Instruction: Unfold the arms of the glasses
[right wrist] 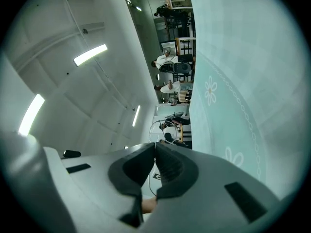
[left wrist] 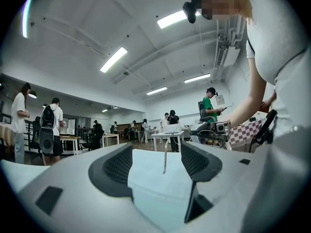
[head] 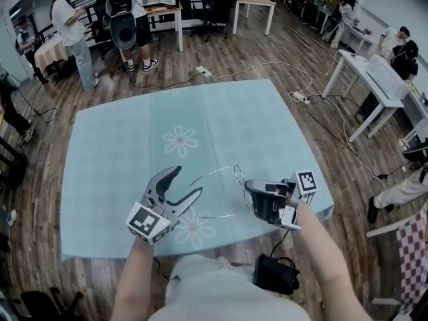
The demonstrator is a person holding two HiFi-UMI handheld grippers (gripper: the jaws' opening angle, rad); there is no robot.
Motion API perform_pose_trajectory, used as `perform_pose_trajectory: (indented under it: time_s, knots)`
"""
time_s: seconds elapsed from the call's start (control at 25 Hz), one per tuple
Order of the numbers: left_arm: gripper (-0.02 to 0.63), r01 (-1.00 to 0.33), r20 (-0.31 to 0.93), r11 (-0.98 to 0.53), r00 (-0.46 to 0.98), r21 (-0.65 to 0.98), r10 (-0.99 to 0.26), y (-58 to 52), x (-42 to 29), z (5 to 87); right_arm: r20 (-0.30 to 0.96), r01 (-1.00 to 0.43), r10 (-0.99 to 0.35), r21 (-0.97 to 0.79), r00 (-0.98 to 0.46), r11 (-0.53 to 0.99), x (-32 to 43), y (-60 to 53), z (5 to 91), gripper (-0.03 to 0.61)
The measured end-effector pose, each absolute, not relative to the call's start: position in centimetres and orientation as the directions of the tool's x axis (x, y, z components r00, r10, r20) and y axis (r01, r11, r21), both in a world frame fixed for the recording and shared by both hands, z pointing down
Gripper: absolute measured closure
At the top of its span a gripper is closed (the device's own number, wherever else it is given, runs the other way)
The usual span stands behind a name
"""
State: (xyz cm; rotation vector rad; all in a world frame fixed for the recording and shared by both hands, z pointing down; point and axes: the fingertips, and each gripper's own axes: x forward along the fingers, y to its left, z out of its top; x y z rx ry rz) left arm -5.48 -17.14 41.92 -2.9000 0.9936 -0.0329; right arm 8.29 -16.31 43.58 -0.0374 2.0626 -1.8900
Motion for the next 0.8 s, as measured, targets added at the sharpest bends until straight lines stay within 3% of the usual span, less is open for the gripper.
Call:
perform_pose_trajectory:
  time_s: [0.4, 0.8]
  knots:
    - [0.305, -0.634, -0.030, -0.766, 0.772, -0.101, -0.635, -16.2, -5.2, 40.2, -0.165, 0.117, -0.448, -0.984, -0.879, 0.133, 9.7, -18.0, 45.2, 0.568]
    - [0.307, -0.682, -0.030, -0.726, 0.730, -0.090, -0.682, -16.6, -4.5, 40.2, -0.124, 0.009, -0.673, -0.985, -0.729, 0.171, 10.7, -20.4, 45.1, 0.568]
